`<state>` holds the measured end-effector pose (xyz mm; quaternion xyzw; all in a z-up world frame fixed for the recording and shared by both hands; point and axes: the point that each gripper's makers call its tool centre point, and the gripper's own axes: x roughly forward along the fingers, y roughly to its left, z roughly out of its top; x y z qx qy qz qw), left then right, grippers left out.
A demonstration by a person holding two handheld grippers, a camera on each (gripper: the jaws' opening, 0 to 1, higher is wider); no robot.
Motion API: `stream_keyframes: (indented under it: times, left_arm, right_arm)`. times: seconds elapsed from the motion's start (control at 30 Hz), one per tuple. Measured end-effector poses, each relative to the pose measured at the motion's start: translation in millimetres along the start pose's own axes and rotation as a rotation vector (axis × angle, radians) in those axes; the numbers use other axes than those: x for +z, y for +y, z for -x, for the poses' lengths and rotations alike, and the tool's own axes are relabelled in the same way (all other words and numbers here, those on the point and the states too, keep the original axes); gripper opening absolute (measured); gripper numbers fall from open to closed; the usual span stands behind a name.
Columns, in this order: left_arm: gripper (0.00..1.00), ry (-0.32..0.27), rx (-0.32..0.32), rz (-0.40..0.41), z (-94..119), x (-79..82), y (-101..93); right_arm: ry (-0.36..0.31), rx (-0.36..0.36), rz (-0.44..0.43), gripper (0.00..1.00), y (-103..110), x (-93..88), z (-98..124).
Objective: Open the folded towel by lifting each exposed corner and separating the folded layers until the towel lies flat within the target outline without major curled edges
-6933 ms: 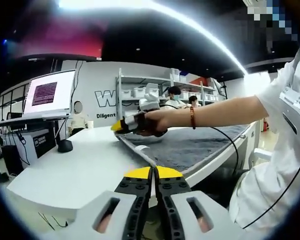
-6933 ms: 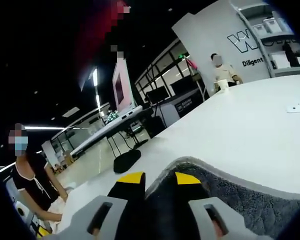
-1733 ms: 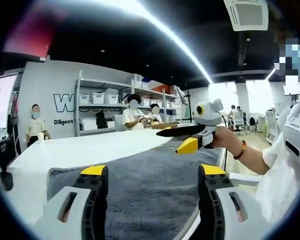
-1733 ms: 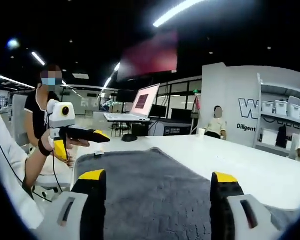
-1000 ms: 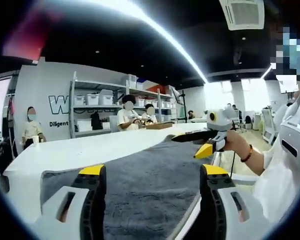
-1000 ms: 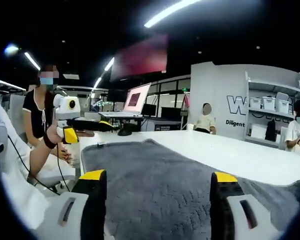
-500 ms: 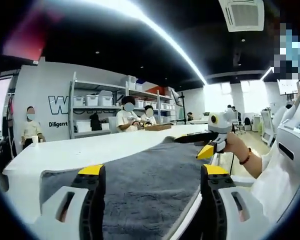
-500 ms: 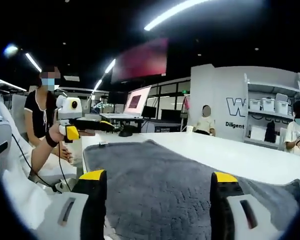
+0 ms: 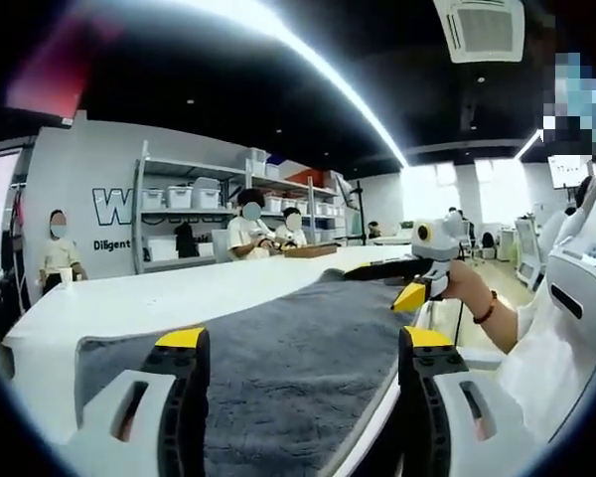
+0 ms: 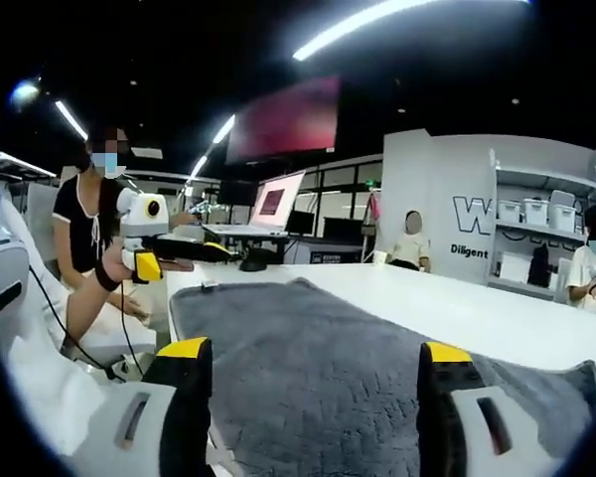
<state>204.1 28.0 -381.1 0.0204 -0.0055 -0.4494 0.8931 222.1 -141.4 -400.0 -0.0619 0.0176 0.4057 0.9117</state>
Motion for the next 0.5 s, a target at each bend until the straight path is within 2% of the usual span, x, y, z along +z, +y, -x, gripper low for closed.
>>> stream_keyframes:
  times: [0.5]
  left_arm:
    - [0.75,0.003,0.008,0.005,4.3,-1.7,5.1]
  right_arm:
    - [0.025,-0.02,-0.008,0.84,-7.0,-8.4,0.9]
